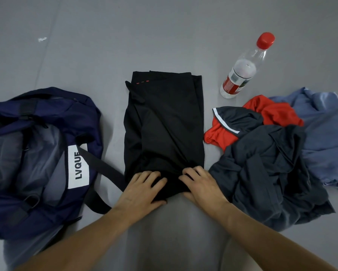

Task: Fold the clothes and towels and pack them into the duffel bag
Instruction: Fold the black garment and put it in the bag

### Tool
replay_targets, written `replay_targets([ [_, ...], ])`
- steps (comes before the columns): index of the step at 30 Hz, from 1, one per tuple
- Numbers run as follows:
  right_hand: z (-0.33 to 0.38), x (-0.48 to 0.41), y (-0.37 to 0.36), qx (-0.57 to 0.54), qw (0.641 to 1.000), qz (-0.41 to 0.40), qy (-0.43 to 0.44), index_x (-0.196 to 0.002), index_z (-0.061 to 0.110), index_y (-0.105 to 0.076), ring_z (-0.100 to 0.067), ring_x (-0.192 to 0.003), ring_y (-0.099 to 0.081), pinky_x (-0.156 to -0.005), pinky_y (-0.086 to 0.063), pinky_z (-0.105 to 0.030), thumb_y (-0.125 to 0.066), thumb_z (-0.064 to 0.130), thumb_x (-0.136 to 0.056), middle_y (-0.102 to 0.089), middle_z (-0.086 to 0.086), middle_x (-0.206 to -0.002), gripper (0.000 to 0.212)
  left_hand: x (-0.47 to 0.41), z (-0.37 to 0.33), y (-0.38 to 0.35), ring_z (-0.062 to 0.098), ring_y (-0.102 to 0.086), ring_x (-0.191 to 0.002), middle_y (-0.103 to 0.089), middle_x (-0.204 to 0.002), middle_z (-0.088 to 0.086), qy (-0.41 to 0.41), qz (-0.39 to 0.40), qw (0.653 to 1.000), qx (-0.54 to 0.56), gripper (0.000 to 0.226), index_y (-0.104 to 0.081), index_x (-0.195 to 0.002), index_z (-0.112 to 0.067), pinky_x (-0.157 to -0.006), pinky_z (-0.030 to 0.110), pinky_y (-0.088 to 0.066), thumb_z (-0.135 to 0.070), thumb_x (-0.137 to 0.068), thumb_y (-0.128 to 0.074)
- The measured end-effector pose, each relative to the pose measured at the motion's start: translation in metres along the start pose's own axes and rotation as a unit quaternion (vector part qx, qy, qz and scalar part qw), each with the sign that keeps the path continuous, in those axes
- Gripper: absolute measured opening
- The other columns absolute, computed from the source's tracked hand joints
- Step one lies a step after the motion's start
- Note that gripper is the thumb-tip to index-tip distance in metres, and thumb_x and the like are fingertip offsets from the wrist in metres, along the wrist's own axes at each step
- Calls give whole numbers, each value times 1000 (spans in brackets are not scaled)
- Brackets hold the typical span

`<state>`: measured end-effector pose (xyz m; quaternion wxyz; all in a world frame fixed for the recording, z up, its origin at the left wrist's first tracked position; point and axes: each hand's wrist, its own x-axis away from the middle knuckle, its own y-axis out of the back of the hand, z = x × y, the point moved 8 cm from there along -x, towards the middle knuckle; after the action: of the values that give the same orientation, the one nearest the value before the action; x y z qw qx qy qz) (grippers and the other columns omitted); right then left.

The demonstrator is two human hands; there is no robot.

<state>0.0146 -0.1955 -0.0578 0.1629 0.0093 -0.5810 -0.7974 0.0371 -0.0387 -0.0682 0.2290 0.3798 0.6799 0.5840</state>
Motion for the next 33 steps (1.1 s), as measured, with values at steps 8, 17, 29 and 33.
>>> replay_targets([
  [8,-6,1,-3,-94,988,59,-111,-129,26,-54,-19,-107,-52,-94,-45,-37,-52,65,-88,-58,7,-120,56,-22,30,28,13,-65,-83,-67,-105,-11,139,-24,970,197,47,-40,-135,-33,-70,28,-53,-30,-93,-61],
  [17,-31,-28,22,-65,980,-61,-177,-142,27,-40,-29,-106,-59,-83,-54,-43,-59,30,-94,-57,-5,-127,52,-56,55,33,22,-66,-92,-58,-121,-5,201,10,970,134,53,-43,-138,-32,-76,39,-57,-50,-92,-63],
  [29,-22,-26,-21,55,994,99,9,-159,23,10,-19,-152,16,-124,5,-45,-31,67,-96,10,5,-167,86,-26,34,-12,15,8,-155,3,-169,-5,24,73,996,43,88,5,-160,-29,-126,41,-5,-71,-95,-37],
  [33,-20,-27,-17,48,995,91,-6,-160,20,3,-23,-154,7,-124,-1,-50,-39,49,-97,3,2,-167,80,-33,41,1,15,-4,-155,-7,-166,-8,39,57,996,48,72,-3,-159,-30,-126,38,-9,-51,-100,-38],
])
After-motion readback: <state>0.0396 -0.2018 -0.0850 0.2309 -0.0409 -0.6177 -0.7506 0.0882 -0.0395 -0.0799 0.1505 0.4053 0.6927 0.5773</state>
